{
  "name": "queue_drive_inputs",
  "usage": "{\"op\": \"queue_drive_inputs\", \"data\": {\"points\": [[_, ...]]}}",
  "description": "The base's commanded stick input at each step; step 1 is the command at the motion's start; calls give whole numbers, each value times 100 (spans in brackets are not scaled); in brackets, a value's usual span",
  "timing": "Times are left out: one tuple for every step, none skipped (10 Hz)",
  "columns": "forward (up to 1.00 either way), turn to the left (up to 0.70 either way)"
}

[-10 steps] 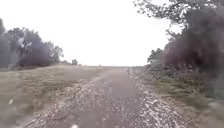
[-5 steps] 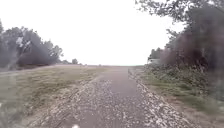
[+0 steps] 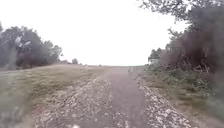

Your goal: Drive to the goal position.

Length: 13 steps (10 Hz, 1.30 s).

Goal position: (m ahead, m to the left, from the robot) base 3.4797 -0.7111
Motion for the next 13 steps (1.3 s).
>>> {"op": "queue_drive_inputs", "data": {"points": [[45,-17],[45,-14],[45,0],[45,0],[45,0],[45,0],[45,0],[45,0],[45,0],[45,0],[45,0],[45,0],[45,0]]}}
